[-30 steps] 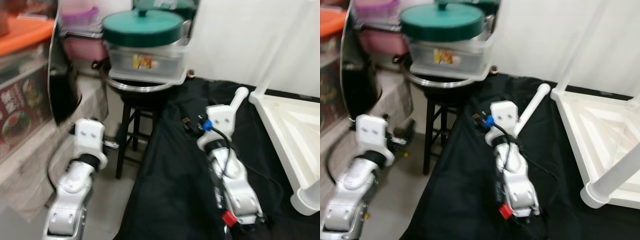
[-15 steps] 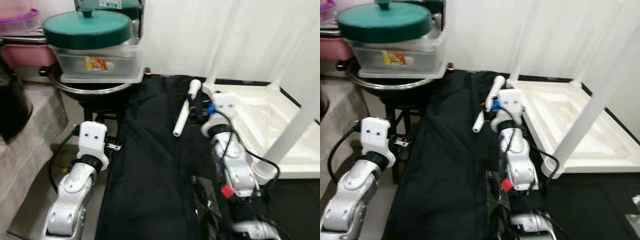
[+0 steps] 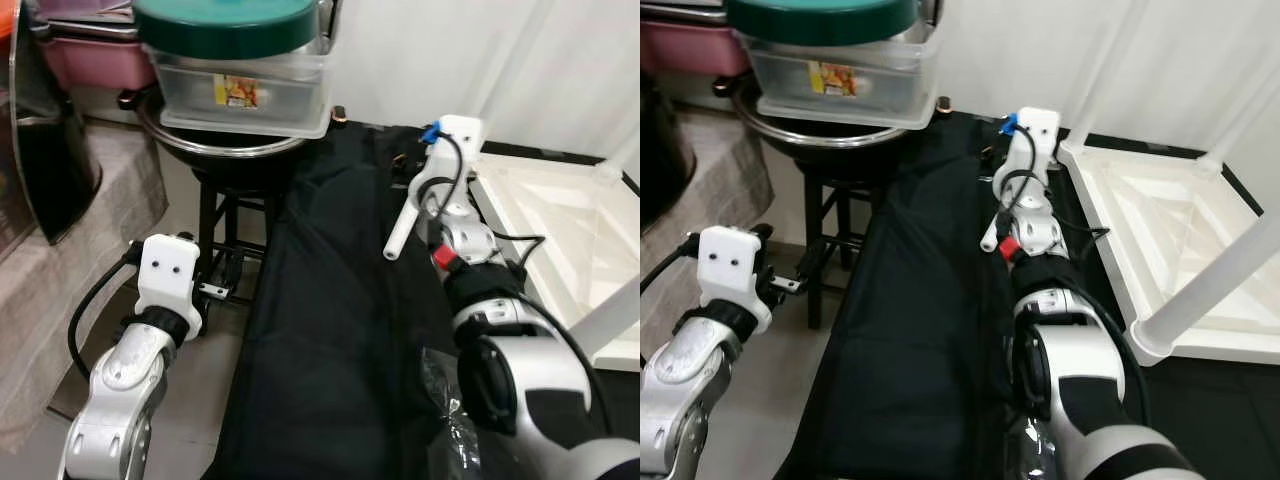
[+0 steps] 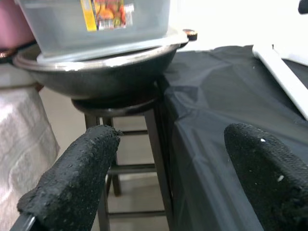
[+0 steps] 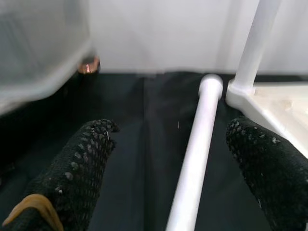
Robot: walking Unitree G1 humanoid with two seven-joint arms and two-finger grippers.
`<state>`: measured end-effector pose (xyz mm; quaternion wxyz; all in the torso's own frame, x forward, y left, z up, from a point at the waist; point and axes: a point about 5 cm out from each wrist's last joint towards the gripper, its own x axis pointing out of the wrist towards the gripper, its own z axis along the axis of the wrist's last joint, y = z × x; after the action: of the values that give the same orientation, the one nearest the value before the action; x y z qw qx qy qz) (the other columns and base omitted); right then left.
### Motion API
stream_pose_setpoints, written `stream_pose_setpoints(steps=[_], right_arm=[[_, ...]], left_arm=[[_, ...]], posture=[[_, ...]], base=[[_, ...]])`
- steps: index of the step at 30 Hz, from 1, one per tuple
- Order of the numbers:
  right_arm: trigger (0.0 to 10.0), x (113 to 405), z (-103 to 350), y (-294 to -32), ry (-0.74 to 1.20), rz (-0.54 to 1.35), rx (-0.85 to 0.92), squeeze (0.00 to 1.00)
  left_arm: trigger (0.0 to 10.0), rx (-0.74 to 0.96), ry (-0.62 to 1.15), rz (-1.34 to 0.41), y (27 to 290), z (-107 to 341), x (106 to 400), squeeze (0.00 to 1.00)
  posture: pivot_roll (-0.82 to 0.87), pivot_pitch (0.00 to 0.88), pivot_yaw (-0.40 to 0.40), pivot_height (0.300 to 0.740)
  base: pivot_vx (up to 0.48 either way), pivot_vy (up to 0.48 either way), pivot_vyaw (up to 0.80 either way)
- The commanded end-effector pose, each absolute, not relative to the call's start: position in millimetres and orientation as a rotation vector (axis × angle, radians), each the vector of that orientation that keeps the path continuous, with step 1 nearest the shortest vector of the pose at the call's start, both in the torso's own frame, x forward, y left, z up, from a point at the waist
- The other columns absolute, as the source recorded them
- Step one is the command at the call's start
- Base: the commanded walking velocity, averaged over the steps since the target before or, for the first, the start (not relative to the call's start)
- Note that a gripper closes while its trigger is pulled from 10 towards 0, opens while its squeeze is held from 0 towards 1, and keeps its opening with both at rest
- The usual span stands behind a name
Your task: Building children table
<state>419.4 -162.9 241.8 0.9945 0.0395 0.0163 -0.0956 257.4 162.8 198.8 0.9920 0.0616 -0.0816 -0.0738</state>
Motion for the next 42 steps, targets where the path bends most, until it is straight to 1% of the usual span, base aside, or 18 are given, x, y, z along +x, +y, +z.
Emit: stream_pose_setpoints(steps=[1,2,3,4,6,7,10,15,17,19,23,33,34,42], right_arm=[[10.0,420.1,234.5,-168.9,0.116,-0.226,0.083,0.0],[10.0,420.5,227.9,-169.7,0.172,-0.249,0.094,0.0],[10.0,420.5,227.9,-169.7,0.172,-0.249,0.094,0.0],[10.0,420.2,220.5,-169.3,0.22,-0.263,0.112,0.0],[10.0,420.2,220.5,-169.3,0.22,-0.263,0.112,0.0],[10.0,419.5,214.3,-169.3,0.26,-0.283,0.131,0.0],[10.0,418.3,207.6,-168.9,0.299,-0.308,0.14,0.0],[10.0,417.7,204.7,-168.1,0.323,-0.315,0.164,0.0],[10.0,416.9,201.5,-168.2,0.346,-0.332,0.201,0.0],[10.0,416.6,200.6,-168.2,0.352,-0.334,0.209,0.0],[10.0,415.3,195.2,-165.8,0.391,-0.342,0.284,0.0],[10.0,414.8,191.7,-161.7,0.402,-0.341,0.327,0.0],[0.0,414.6,190.4,-159.2,0.407,-0.332,0.331,0.0],[0.0,412.9,184.0,-153.4,0.438,-0.333,0.391,0.0]], left_arm=[[10.0,0.128,-0.147,-0.175,159.7,197.4,253.1,0.0],[10.0,0.128,-0.142,-0.183,158.7,197.6,250.5,0.0],[10.0,0.128,-0.142,-0.183,158.7,197.6,250.5,0.0],[10.0,0.131,-0.134,-0.193,158.5,197.1,248.3,0.0],[10.0,0.131,-0.134,-0.193,158.5,197.1,248.3,0.0],[10.0,0.131,-0.125,-0.2,158.3,197.2,246.3,0.0],[10.0,0.126,-0.116,-0.213,157.0,197.7,243.3,0.0],[10.0,0.121,-0.101,-0.225,153.7,196.3,241.2,0.0],[10.0,0.115,-0.087,-0.232,151.3,194.9,238.5,0.0],[10.0,0.114,-0.084,-0.234,150.7,194.8,237.3,0.0],[10.0,0.111,-0.069,-0.239,149.2,194.7,234.0,0.0],[10.0,0.111,-0.047,-0.232,150.0,192.0,230.8,0.0],[10.0,0.111,-0.044,-0.231,149.5,191.3,230.3,0.0],[10.0,0.112,-0.043,-0.23,147.9,192.1,232.0,0.0]], posture=[[0.14,0.19,-0.126,0.74],[0.14,0.203,-0.126,0.74],[0.14,0.203,-0.126,0.74],[0.14,0.219,-0.124,0.74],[0.14,0.219,-0.124,0.74],[0.14,0.232,-0.122,0.74],[0.14,0.255,-0.121,0.74],[0.13,0.274,-0.122,0.74],[0.12,0.294,-0.123,0.74],[0.12,0.296,-0.122,0.74],[0.13,0.311,-0.125,0.74],[0.12,0.317,-0.131,0.74],[0.12,0.318,-0.132,0.74],[0.12,0.315,-0.129,0.74]], base=[[0.0,0.0,0.0],[0.0,0.0,0.0],[0.0,0.0,0.0],[0.0,0.0,0.0],[0.0,0.0,0.0],[0.0,0.0,0.0],[0.0,0.0,0.0],[0.0,0.0,0.0],[0.0,0.0,0.0],[0.0,0.0,0.0],[0.0,0.0,0.0],[0.0,0.0,0.0],[0.0,0.0,0.0],[0.0,0.0,0.0]])
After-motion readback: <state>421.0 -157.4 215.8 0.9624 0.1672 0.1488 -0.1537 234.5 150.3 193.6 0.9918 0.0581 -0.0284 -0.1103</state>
